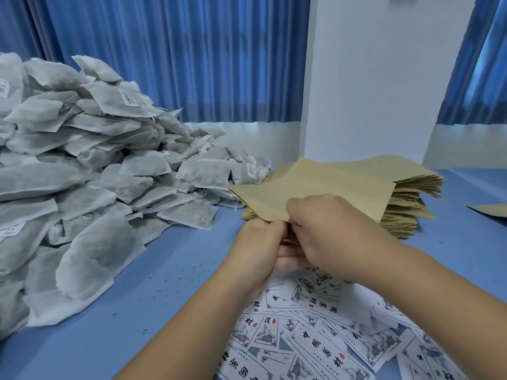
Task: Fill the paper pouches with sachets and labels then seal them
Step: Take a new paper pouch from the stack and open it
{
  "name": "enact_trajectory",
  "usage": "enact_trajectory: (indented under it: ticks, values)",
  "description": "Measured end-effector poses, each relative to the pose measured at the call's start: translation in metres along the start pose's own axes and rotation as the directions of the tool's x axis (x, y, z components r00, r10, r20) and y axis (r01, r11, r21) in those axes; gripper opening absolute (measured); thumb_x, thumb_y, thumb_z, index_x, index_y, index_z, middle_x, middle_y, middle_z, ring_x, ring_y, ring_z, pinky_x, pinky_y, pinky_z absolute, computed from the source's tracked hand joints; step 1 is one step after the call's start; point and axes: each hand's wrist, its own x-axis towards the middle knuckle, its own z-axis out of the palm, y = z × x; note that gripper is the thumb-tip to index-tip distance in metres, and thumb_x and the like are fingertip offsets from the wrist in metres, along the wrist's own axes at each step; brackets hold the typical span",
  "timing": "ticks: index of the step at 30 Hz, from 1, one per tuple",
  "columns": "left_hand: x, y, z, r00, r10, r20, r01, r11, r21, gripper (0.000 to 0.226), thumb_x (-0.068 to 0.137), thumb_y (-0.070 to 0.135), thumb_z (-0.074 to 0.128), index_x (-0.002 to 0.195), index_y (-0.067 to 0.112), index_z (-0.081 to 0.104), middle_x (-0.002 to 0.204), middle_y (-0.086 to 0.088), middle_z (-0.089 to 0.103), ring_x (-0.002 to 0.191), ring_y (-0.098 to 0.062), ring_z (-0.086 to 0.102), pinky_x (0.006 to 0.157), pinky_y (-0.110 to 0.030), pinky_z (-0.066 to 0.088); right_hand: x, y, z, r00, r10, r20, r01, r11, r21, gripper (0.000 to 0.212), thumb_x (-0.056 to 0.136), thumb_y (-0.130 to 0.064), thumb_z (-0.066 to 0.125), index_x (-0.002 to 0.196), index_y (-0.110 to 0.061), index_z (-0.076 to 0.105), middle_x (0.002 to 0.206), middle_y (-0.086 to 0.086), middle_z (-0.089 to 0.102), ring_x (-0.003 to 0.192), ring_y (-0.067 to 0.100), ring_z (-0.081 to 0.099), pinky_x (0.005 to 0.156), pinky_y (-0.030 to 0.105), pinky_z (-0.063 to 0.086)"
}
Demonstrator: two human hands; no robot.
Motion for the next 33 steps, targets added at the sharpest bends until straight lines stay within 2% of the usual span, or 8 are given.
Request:
enact_trajectory:
  ticks: [4, 8, 11, 14, 17, 21, 25, 33]
  values:
    - [-0.001, -0.001, 0.002, 1.0, 0.006, 0.024, -0.004, 0.995, -0.099, 0.032, 0.083, -0.007, 0.03, 0.092, -0.007, 0.061, 0.08, -0.025, 0.071, 0.074, -0.033, 0.072, 0.06, -0.036, 0.059, -0.001, 0.011, -0.013, 0.991, 0.105, -0.082, -0.089, 0.979, 0.182, 0.015, 0.086, -0.014, 0.053, 0.072, -0.016, 0.049, 0.074, 0.003, 0.058, 0.068, 0.023, 0.055, 0.06, 0.036, 0.047]
    - [-0.002, -0.003, 0.009, 0.999, -0.01, 0.033, 0.013, 0.995, -0.099, 0.032, 0.087, 0.002, 0.032, 0.103, -0.001, 0.06, 0.086, -0.021, 0.072, 0.078, -0.035, 0.072, 0.057, -0.035, 0.058, -0.002, 0.013, -0.024, 0.986, 0.079, -0.146, -0.051, 0.982, 0.181, 0.01, 0.086, -0.019, 0.057, 0.076, -0.016, 0.058, 0.073, -0.001, 0.062, 0.071, 0.02, 0.057, 0.065, 0.037, 0.047]
    - [-0.002, -0.004, 0.011, 0.998, -0.029, -0.051, 0.024, 0.996, -0.085, 0.027, 0.089, 0.014, 0.04, 0.087, 0.004, 0.066, 0.075, -0.016, 0.07, 0.069, -0.035, 0.071, 0.056, -0.038, 0.058, -0.003, -0.001, -0.02, 0.99, 0.02, -0.141, -0.005, 0.994, 0.108, 0.011, 0.088, -0.022, 0.053, 0.078, -0.017, 0.051, 0.081, 0.0, 0.061, 0.078, 0.025, 0.058, 0.07, 0.039, 0.047]
    - [-0.001, -0.002, 0.007, 0.994, 0.02, -0.112, -0.023, 0.999, -0.027, 0.03, 0.088, 0.009, 0.041, 0.075, 0.012, 0.068, 0.068, -0.011, 0.069, 0.061, -0.03, 0.069, 0.063, -0.049, 0.059, -0.004, -0.012, -0.012, 0.987, -0.034, -0.156, 0.031, 0.999, -0.026, 0.014, 0.089, -0.021, 0.049, 0.08, -0.022, 0.038, 0.08, -0.003, 0.051, 0.074, 0.027, 0.052, 0.061, 0.036, 0.039]
    - [-0.001, 0.002, 0.005, 0.988, 0.083, -0.127, -0.085, 0.996, -0.011, 0.044, 0.081, -0.007, 0.036, 0.058, 0.015, 0.065, 0.05, -0.006, 0.06, 0.043, -0.02, 0.06, 0.047, -0.032, 0.053, -0.005, -0.02, -0.009, 0.979, -0.009, -0.203, -0.009, 0.996, -0.088, 0.024, 0.083, -0.018, 0.055, 0.082, -0.024, 0.032, 0.076, -0.006, 0.036, 0.067, 0.024, 0.037, 0.048, 0.032, 0.022]
    - [-0.002, 0.004, 0.008, 0.991, 0.057, -0.12, -0.063, 0.997, -0.048, 0.034, 0.086, -0.01, 0.032, 0.071, 0.012, 0.053, 0.041, 0.002, 0.052, 0.033, -0.011, 0.05, 0.036, -0.021, 0.042, -0.005, -0.026, -0.003, 0.981, 0.122, -0.15, -0.153, 0.964, -0.215, 0.039, 0.081, -0.022, 0.055, 0.087, -0.026, 0.017, 0.074, -0.006, 0.027, 0.06, 0.02, 0.031, 0.045, 0.03, 0.01]
    - [0.001, 0.005, 0.008, 0.989, 0.042, -0.143, -0.044, 0.999, -0.007, 0.029, 0.09, 0.001, 0.038, 0.066, 0.013, 0.05, 0.041, 0.003, 0.05, 0.033, -0.011, 0.046, 0.038, -0.019, 0.041, 0.009, -0.028, -0.016, 0.979, 0.18, -0.101, -0.196, 0.961, -0.193, 0.017, 0.079, -0.017, 0.049, 0.087, -0.027, 0.038, 0.065, -0.005, 0.03, 0.051, 0.013, 0.024, 0.045, 0.028, 0.015]
    - [0.006, 0.009, -0.009, 0.983, -0.067, -0.171, 0.08, 0.995, 0.066, 0.01, 0.09, 0.001, 0.043, 0.085, 0.009, 0.046, 0.047, -0.002, 0.059, 0.033, -0.011, 0.045, 0.037, -0.015, 0.032, 0.041, -0.011, -0.054, 0.896, 0.349, -0.275, -0.387, 0.917, -0.098, 0.033, 0.065, -0.006, 0.049, 0.087, -0.025, 0.066, 0.081, 0.003, 0.056, 0.066, 0.028, 0.048, 0.049, 0.021, 0.025]
